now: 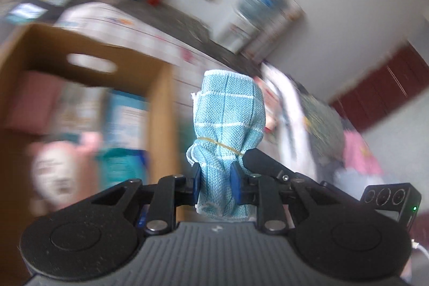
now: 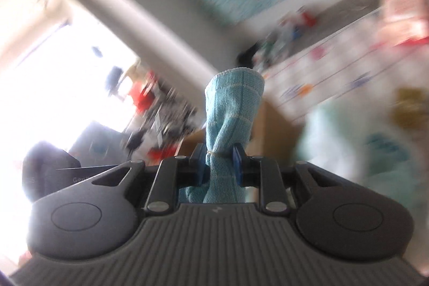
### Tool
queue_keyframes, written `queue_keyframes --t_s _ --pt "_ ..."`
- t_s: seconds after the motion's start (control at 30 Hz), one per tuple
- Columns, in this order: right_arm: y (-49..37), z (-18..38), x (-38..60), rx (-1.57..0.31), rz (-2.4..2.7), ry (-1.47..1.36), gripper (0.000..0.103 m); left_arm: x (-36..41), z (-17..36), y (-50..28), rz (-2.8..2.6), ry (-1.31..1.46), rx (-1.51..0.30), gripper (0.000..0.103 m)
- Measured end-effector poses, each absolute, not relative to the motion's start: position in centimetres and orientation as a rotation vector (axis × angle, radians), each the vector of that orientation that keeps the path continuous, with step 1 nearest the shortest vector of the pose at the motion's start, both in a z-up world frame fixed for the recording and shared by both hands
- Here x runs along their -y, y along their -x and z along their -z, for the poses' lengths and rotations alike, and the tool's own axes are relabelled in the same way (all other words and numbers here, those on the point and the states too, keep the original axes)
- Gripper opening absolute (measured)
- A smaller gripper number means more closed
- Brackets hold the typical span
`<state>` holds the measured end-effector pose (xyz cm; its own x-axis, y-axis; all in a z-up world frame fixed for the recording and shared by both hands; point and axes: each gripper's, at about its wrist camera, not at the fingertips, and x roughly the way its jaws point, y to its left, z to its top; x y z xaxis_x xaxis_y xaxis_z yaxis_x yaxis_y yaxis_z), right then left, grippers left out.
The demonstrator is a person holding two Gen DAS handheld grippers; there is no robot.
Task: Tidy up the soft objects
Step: 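Carry the blue towel with the left tool into the box and release, then reach the right tool to the white yogurt cup on the bed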
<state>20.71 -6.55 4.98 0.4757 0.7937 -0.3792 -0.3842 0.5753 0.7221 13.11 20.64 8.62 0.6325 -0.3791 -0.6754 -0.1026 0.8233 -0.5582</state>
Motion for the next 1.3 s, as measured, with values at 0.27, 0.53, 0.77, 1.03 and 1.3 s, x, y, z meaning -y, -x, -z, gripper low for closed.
queue_keyframes --t_s 0.27,0.53,0.77,1.03,1.3 --pt "-20.2 -2.9 -7.6 -1.022 -0.942 -0.527 0.021 -30.7 -5.3 -8.6 -0.121 0.673 -0.852 0.022" --pt "-21.9 0.8 -15.6 -1.154 -0.94 -0.431 0.023 -34.3 -4.2 -8.8 -0.338 0.498 -0.849 0.03" --pt "-21.5 2.3 -16.9 -1.184 -0.902 -0.342 0.022 -35.3 -2.9 -7.8 -0.312 0.54 -0.889 0.03" --pt "-20.9 -0.1 -14.8 -1.126 -0.925 -0.379 0.024 -34.1 -3.7 -6.3 -0.257 0.542 -0.843 0.044" --pt "-19.0 -2.3 -6.8 -0.986 -0.885 -0.517 0.037 -28.8 -5.3 -5.6 -0.181 0.449 -0.643 0.076"
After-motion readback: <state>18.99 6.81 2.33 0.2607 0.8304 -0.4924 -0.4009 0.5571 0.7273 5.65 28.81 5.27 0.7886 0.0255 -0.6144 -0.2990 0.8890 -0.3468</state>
